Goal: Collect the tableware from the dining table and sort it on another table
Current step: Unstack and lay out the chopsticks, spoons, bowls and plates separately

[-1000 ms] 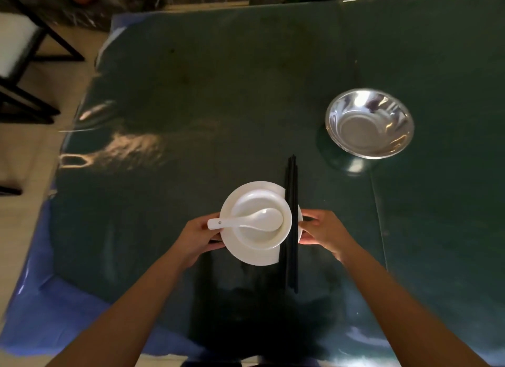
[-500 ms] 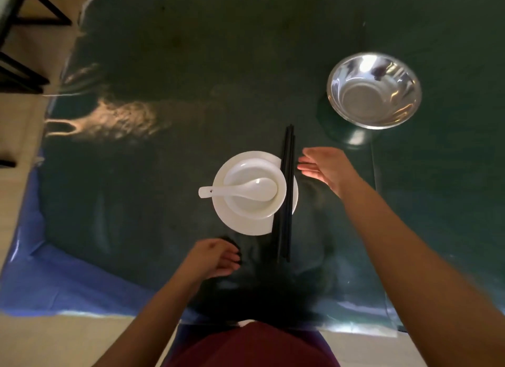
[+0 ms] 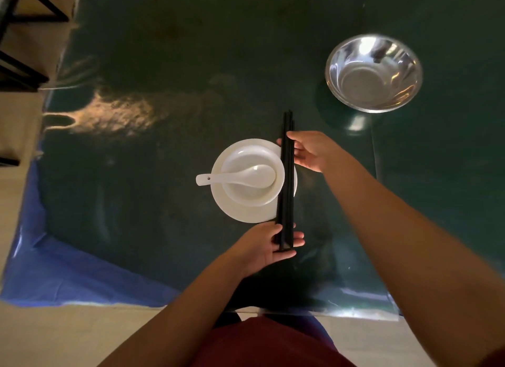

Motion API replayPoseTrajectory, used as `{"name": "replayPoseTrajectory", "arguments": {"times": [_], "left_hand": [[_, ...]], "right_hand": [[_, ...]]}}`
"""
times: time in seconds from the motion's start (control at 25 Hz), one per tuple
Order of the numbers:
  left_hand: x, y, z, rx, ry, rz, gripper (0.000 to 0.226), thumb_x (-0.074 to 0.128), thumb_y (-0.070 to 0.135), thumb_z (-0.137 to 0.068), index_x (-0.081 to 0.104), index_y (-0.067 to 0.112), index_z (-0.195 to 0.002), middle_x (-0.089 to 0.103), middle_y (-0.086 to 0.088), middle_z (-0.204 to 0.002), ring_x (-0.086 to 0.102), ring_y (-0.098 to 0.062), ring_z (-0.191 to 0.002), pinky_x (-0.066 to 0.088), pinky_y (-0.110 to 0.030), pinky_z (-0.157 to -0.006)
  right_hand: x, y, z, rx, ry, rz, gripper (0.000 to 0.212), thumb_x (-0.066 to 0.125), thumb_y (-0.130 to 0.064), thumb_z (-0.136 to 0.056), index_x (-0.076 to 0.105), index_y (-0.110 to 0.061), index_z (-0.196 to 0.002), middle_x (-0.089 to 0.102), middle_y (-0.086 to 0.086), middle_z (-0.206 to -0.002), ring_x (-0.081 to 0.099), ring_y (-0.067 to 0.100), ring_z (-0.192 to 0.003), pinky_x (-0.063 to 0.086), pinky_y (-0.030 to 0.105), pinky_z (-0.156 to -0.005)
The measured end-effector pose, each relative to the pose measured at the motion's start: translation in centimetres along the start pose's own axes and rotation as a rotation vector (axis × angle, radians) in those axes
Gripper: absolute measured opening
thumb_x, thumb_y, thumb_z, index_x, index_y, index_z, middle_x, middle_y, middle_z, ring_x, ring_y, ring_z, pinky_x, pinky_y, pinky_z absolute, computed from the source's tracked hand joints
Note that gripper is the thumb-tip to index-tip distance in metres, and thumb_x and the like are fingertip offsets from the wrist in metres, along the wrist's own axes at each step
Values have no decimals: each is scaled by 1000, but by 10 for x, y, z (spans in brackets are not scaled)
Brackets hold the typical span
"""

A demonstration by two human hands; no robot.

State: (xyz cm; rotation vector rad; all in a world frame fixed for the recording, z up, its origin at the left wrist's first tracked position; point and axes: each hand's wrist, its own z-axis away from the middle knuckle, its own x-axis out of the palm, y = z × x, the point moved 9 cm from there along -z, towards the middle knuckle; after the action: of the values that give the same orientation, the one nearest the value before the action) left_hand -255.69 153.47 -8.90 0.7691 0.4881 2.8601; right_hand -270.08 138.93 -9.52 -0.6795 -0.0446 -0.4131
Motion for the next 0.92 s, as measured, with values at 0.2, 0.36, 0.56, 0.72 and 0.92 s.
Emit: {"name": "replayPoseTrajectory", "arguments": {"times": [0.2, 0.36, 0.56, 0.72, 0.92], "left_hand": [[17, 9, 6, 28, -70, -71, 30, 28, 6, -97, 55, 2, -109, 64, -16, -101, 65, -25, -95, 52, -36, -88], [34, 29, 25, 111, -156, -119, 28, 31, 5, -97, 57, 3, -108, 68, -12, -96, 68, -22, -89, 55, -34, -85], [31, 79, 67, 320, -143, -185, 26, 35, 4, -97, 60, 6, -105, 71, -5, -84, 68, -16, -80, 56, -28, -73], [-18, 132, 102, 470, 24, -228, 29, 33, 4, -97, 61, 10, -102, 67, -4, -79, 64, -12, -69, 54, -24, -66], [-108, 175, 134, 524, 142, -114, 27, 32, 3, -96, 58, 9, -99, 65, 0, -65, 58, -9, -55, 51, -21, -55]], "right_hand": [[-30, -20, 17, -112, 108, -1, 10, 53, -3, -89, 58, -6, -96, 67, 6, -80, 56, 14, -73, 49, 23, -66], [-38, -58, 50, -253, 74, 8, 13, 57, -4, -86, 62, -15, -80, 73, -3, -65, 41, 5, -51, 40, 18, -58], [18, -122, 80, -399, -77, 13, 9, 60, -6, -85, 64, -14, -86, 74, -3, -68, 58, -2, -45, 48, 16, -56], [99, -154, 81, -454, -170, 35, 9, 57, -4, -87, 62, -12, -83, 72, -4, -59, 61, -2, -47, 48, 13, -48], [210, -156, 50, -383, -237, 106, 6, 57, -7, -88, 59, -11, -92, 67, 3, -80, 56, -3, -41, 48, 16, -53]]}}
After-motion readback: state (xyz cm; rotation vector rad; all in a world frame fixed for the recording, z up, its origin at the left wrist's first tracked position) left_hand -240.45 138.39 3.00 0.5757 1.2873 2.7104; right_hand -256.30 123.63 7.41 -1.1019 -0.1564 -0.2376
